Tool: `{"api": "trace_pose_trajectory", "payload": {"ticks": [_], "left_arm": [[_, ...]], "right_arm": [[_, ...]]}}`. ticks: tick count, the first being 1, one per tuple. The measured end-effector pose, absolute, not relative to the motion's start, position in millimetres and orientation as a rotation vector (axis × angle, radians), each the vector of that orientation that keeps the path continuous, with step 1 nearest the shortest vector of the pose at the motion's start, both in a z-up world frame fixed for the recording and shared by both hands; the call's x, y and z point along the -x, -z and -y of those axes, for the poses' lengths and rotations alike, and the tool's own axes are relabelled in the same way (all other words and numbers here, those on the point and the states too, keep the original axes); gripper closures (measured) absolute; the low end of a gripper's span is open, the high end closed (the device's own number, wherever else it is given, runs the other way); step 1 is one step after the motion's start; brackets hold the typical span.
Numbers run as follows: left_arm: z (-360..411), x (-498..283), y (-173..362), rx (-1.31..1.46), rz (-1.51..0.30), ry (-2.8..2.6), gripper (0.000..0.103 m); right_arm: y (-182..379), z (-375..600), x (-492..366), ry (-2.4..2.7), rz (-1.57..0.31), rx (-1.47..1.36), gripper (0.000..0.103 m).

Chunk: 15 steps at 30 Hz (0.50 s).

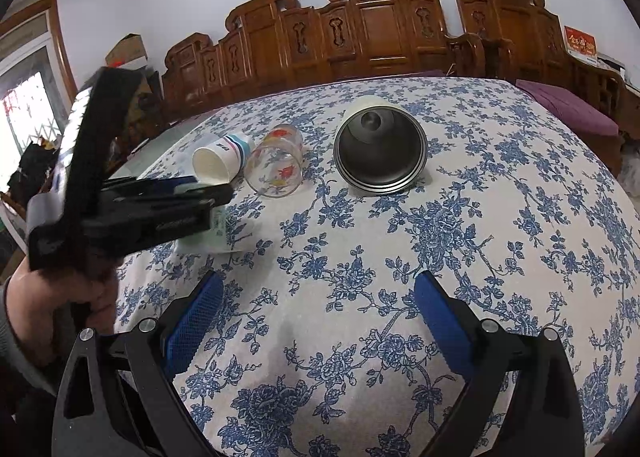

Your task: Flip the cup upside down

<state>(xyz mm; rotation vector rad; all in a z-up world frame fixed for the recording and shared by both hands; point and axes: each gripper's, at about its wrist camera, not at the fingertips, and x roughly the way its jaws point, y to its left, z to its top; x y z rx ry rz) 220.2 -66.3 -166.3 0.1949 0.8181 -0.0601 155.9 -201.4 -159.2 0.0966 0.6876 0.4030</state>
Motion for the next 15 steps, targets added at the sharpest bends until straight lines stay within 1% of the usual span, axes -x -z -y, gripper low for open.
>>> {"api": "trace_pose_trajectory", "payload": {"ticks": [8, 9, 10, 11, 14, 15], "left_arm": [[64.8, -192.0, 161.7, -0.192, -0.833, 0.095, 0.056], [64.1, -190.8, 160.4, -0.183, -0.836, 0.097, 0.05], [61.3, -187.9, 157.9, -0.162, -0.834, 0.101, 0.046], [59.7, -185.8, 156.5, -0.15, -0.828, 0.102, 0.044], [52.3, -180.3, 151.3, -0.117, -0.826, 0.097, 0.043], [48.9, -178.3, 149.3, -0.104, -0.825, 0.094, 0.04]], "right_arm": [[160.6, 203.5, -155.7, -0.388, -0.692, -0.096, 0.006], [160.6, 204.0, -155.6, -0.386, -0.692, -0.097, 0.006], [161.0, 204.2, -155.5, -0.385, -0.693, -0.097, 0.006], [161.4, 204.6, -155.5, -0.383, -0.694, -0.095, 0.006], [160.0, 206.0, -154.6, -0.376, -0.69, -0.099, 0.006], [158.4, 206.6, -154.1, -0.374, -0.687, -0.1, 0.006]]}}
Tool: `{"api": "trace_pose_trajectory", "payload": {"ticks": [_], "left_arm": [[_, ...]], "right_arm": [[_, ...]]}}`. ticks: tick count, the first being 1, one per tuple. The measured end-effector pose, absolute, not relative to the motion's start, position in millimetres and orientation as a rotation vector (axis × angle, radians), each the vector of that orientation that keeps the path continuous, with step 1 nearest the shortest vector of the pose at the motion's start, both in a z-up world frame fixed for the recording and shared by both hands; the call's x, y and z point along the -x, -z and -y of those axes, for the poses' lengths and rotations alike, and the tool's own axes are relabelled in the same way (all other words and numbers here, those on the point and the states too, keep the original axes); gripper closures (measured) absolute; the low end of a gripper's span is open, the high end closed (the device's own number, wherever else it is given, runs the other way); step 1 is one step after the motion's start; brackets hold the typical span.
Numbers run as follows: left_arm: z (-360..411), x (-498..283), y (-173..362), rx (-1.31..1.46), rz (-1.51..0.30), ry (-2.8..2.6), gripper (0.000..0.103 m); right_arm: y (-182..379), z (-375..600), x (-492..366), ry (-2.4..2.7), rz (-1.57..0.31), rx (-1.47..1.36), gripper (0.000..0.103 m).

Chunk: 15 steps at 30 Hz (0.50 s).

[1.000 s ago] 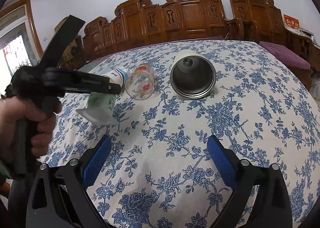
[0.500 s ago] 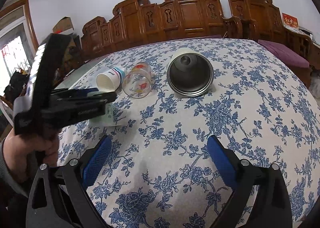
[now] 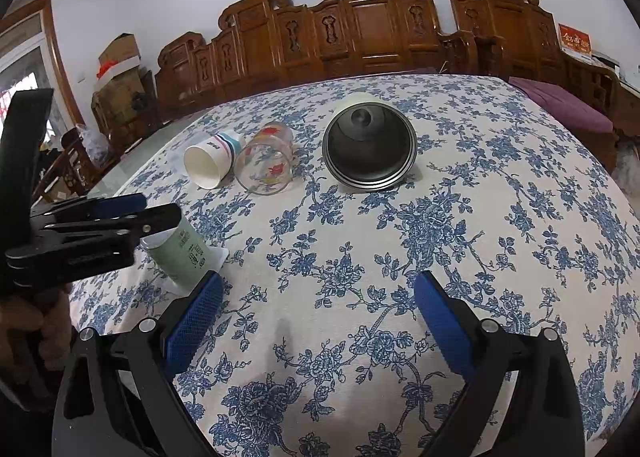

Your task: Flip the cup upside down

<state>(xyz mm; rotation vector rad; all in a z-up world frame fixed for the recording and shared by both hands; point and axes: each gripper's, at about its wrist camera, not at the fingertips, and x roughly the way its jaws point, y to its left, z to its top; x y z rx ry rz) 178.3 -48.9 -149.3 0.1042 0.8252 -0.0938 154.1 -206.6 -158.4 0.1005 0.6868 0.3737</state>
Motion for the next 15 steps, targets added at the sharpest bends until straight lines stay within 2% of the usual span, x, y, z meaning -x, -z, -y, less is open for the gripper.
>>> {"api": "trace_pose_trajectory", "payload": {"ticks": [2, 9, 15], "left_arm": [[42.8, -174.2, 145.5, -0.081, -0.822, 0.093, 0.036], [18.7, -151.6, 121.5, -0.022, -0.788, 0.061, 0.008], [4.0, -132.0, 98.3, 0.004, -0.764, 0.043, 0.008]], "right_arm": [[151.9, 208.7, -151.9, -0.367, -0.675, -0.107, 0.006], [115.9, 209.4, -137.2, -0.348, -0.631, -0.1, 0.006], [94.6, 203.0, -118.6, -0.33, -0.615, -0.086, 0.002]]}}
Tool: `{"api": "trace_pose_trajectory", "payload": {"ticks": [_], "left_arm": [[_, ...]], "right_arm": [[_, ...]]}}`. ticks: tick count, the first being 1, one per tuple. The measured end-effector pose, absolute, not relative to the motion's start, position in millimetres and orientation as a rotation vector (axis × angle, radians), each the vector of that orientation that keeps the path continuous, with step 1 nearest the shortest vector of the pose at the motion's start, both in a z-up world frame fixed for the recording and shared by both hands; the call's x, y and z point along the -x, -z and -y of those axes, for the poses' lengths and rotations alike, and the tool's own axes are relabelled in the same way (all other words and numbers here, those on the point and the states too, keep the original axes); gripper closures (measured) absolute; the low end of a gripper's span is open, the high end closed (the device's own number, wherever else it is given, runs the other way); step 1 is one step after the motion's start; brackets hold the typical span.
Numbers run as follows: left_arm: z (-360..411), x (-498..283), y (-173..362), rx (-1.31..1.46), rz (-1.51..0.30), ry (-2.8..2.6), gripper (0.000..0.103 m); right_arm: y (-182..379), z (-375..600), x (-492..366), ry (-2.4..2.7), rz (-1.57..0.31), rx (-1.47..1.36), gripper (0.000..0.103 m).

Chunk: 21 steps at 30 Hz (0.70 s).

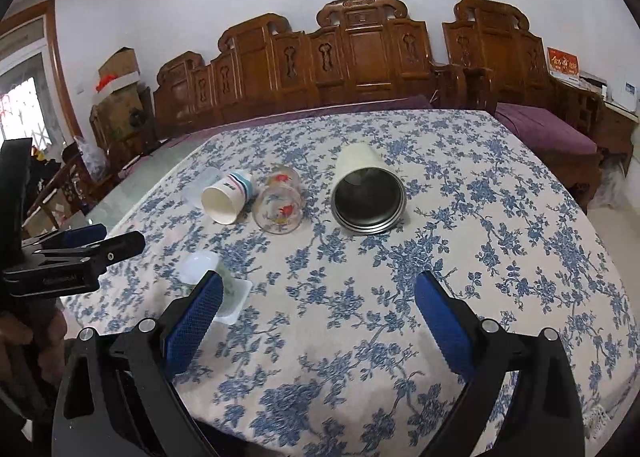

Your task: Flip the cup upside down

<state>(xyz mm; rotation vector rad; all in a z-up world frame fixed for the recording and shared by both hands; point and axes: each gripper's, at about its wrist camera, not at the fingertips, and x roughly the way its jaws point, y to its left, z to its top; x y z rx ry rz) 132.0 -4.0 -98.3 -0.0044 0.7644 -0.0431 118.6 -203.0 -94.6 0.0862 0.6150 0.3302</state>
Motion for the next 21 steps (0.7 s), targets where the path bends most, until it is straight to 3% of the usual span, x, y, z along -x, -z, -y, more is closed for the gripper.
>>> {"api": "trace_pose_trajectory", "payload": {"ticks": [21], "left_arm": [[-12.5, -33.7, 45.5, -0.017, -0.643, 0.025, 0.008]], "right_arm": [[48.5, 176.7, -42.9, -0.314, -0.553, -0.044, 0.002]]}}
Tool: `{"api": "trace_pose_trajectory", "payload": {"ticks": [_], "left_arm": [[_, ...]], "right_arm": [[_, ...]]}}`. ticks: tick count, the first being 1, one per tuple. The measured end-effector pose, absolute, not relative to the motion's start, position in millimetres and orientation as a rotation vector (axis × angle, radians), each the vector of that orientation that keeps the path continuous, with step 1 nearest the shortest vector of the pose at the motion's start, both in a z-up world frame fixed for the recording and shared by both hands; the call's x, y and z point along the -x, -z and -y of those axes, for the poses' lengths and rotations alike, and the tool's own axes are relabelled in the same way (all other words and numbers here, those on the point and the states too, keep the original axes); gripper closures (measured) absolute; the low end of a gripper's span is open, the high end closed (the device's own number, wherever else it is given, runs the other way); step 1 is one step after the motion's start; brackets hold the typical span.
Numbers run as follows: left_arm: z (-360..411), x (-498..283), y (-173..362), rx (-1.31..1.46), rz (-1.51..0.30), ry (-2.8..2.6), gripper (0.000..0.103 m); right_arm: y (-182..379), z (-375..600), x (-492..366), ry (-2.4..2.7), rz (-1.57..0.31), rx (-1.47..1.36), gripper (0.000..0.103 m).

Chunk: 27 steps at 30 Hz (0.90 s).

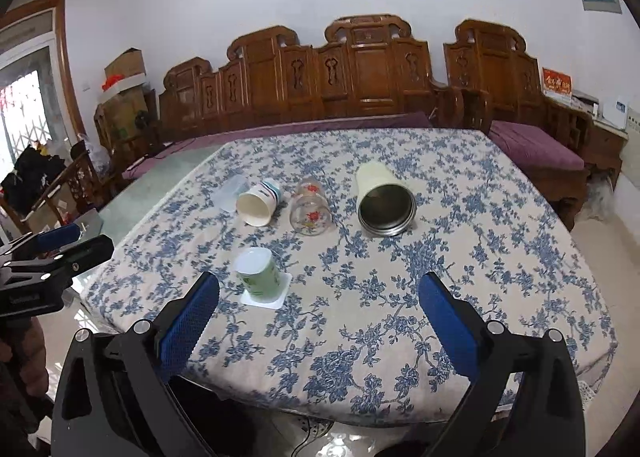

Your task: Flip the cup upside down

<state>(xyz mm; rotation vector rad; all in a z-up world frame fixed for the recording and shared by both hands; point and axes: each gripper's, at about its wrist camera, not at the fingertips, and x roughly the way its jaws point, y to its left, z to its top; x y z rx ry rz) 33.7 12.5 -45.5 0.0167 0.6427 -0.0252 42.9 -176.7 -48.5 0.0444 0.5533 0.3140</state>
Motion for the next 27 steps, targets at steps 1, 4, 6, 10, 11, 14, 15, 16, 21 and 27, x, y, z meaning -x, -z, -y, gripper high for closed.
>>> {"api": "trace_pose_trajectory", "payload": {"ticks": [1, 4, 6, 10, 11, 14, 15, 16, 21, 27], "left_arm": [[-11.9, -27.9, 41.2, -0.016, -0.629, 0.025, 0.008], [-10.8, -11.3, 28.1, -0.012, -0.586, 0.022, 0.008], [-10.4, -2.6, 20.4, -0.005, -0.562, 0.021, 0.008], [-8.8, 16.6, 2.4, 0.0, -0.514, 0.008, 0.008], [-8.4, 20.5, -1.6, -0.004, -0.506, -0.001, 0.008], [-9.5, 32.1, -12.4, 0.007, -0.477, -0.001, 0.008], [-10.0, 35.5, -15.5, 0.007, -0.468, -0.007, 0.008], [-9.9, 38.8, -18.1, 0.009, -0.46, -0.009, 0.008], [-12.3, 48.2, -26.3, 0.015, -0.433, -0.015, 0.008], [-12.6, 49.2, -27.0, 0.011, -0.432, -0.02, 0.008]], "right_arm": [[43.6, 176.4, -37.1, -0.313, -0.537, -0.04, 0.002], [28.5, 175.7, -20.9, -0.31, -0.493, -0.032, 0.002], [18.3, 176.2, -9.3, -0.311, -0.461, -0.029, 0.002], [0.2, 178.1, 10.8, -0.306, -0.404, -0.025, 0.002], [-4.0, 179.2, 15.2, -0.304, -0.39, -0.026, 0.002], [-14.5, 181.6, 25.9, -0.302, -0.362, -0.032, 0.003], [-17.6, 182.6, 29.1, -0.302, -0.354, -0.038, 0.003], [-19.0, 182.4, 30.7, -0.302, -0.35, -0.038, 0.003], [-24.0, 182.5, 35.7, -0.298, -0.334, -0.035, 0.002], [-25.4, 182.4, 36.3, -0.298, -0.331, -0.037, 0.002]]}}
